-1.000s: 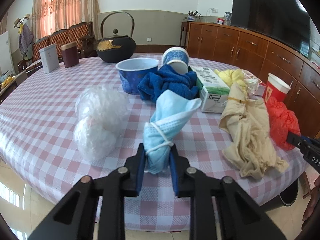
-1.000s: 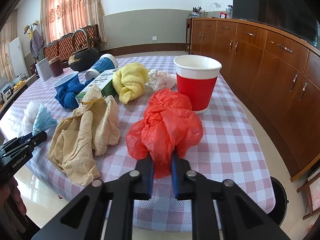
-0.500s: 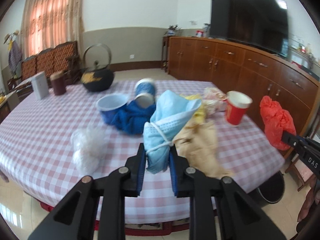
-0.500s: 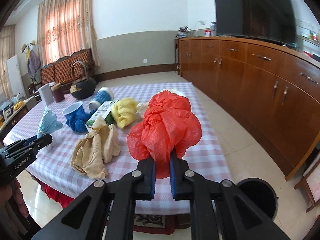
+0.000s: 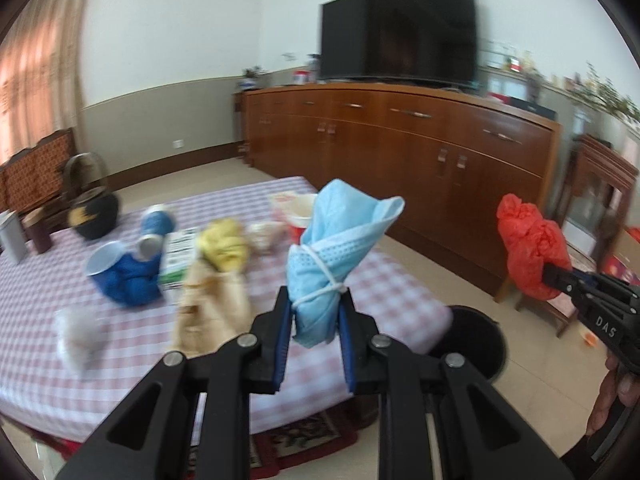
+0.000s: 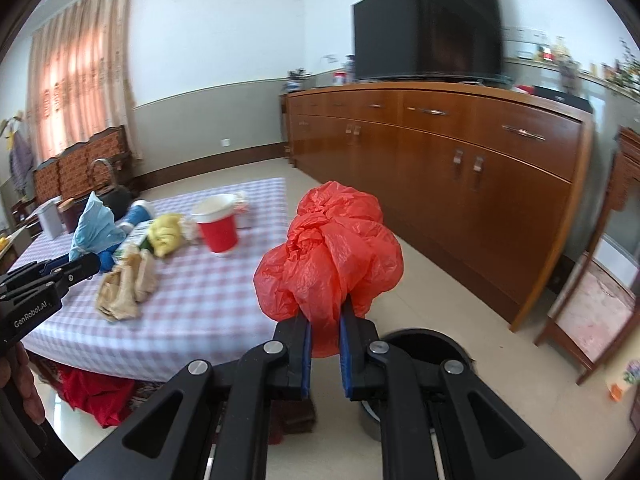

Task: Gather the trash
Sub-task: 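Carry the mask and red bag to the black bucket and release both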

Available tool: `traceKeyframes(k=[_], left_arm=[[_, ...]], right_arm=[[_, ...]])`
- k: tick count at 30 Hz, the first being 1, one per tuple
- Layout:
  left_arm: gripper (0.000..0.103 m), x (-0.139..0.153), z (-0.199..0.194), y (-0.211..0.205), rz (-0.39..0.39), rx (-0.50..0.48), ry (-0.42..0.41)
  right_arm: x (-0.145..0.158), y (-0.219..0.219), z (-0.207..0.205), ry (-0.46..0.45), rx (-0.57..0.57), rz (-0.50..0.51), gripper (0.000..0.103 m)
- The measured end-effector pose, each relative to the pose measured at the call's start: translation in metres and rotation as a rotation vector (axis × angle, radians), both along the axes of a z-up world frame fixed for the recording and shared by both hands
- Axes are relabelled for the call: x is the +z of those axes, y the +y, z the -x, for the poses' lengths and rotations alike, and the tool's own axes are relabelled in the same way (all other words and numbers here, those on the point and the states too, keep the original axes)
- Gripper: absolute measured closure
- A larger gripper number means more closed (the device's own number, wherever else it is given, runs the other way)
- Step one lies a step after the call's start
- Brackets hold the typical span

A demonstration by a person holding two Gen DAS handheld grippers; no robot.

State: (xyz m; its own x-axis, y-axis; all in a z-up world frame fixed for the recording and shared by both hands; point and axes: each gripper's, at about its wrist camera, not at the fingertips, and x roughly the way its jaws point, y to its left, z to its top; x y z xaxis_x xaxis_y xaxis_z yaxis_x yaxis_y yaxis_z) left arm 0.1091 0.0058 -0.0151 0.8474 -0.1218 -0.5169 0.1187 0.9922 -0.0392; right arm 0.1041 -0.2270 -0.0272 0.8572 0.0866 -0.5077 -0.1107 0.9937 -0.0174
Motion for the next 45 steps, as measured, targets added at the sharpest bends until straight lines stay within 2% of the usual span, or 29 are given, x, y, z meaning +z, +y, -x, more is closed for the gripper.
traceKeyframes(k=[8, 16, 20, 30, 36, 45], left_arm=[[0.08, -0.014, -0.002, -0.069, -0.009, -0.155, 0.039], [0.08, -0.036, -0.01, -0.13, -0.001, -0.302, 0.098], [0.08, -0.048, -0.013, -0.156, -0.011, -0.344, 0.13], [0.08, -0.089, -0.035, -0.202, -0.029, -0.4, 0.234], [0.08, -0.124, -0.052, -0.224, -0.045, -0.391, 0.315], [0.08, -0.165, -0.09, -0.244, -0.062, -0.374, 0.372]], right_arm=[[-0.015, -0.062, 0.018, 0.029, -0.115, -0.007, 0.091], [-0.03, -0.107, 0.028, 0.091, -0.172, -0.004, 0.091], [-0.041, -0.123, 0.029, 0.125, -0.186, 0.002, 0.091], [-0.075, -0.15, 0.011, 0.211, -0.168, 0.018, 0.091], [-0.113, -0.163, -0.013, 0.292, -0.123, 0.027, 0.091], [-0.167, -0.172, -0.06, 0.387, -0.055, 0.018, 0.091]])
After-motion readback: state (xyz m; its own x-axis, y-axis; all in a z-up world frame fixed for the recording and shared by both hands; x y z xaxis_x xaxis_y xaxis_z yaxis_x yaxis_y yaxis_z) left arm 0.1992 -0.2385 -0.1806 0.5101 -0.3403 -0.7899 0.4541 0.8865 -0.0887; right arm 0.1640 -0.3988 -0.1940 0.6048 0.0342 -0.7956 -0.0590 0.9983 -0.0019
